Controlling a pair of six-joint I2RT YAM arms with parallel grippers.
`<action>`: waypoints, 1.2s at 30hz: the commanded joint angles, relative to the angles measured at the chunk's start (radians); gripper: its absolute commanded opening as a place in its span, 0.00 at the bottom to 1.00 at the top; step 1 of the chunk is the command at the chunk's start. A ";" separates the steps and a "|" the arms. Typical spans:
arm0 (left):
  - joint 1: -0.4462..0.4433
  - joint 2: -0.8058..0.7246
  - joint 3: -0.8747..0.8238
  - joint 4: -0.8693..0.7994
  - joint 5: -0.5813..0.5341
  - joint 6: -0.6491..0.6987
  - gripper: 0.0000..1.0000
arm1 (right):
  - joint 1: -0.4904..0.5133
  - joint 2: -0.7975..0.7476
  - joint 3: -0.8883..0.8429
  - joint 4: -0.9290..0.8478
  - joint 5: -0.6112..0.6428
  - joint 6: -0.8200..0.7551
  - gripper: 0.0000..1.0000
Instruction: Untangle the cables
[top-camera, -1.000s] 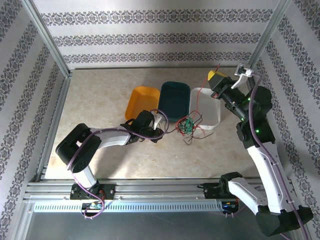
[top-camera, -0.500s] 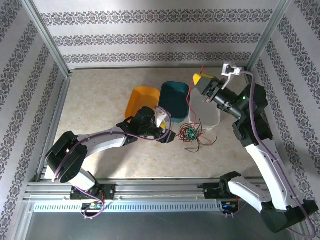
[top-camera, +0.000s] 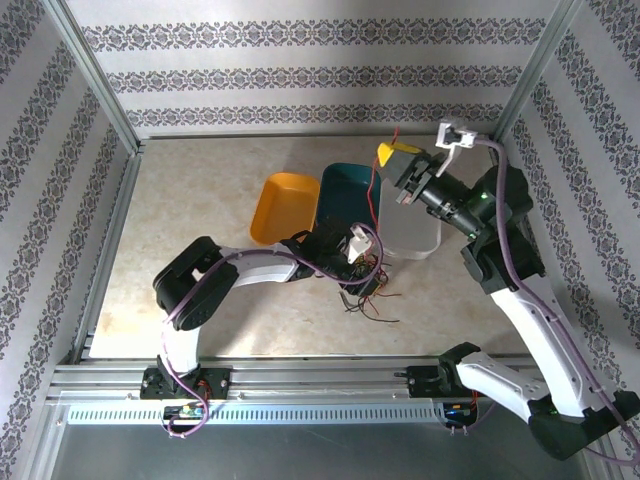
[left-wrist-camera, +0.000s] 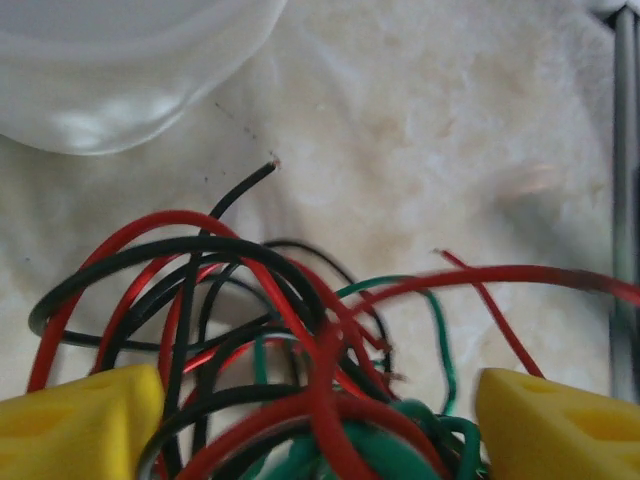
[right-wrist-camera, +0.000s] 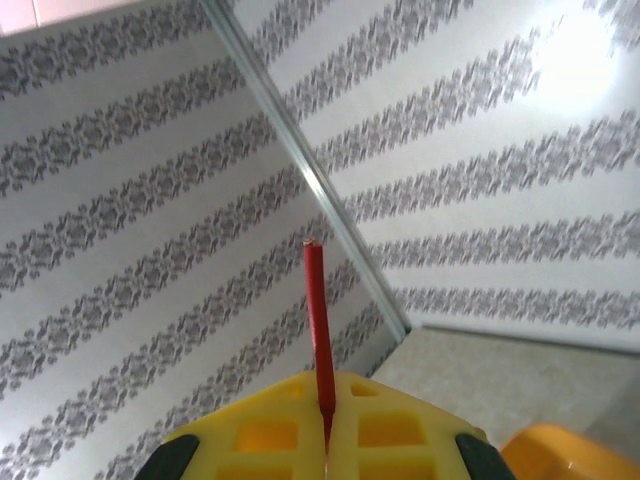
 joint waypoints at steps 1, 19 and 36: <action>-0.007 0.024 0.022 -0.015 0.024 0.029 0.63 | -0.026 -0.039 0.056 0.043 0.050 -0.018 0.00; 0.082 -0.225 -0.335 0.136 -0.151 -0.103 0.05 | -0.198 0.023 0.243 0.090 0.168 -0.105 0.00; 0.111 -0.168 -0.359 0.163 -0.196 -0.120 0.19 | -0.250 0.188 0.592 0.123 0.193 -0.209 0.00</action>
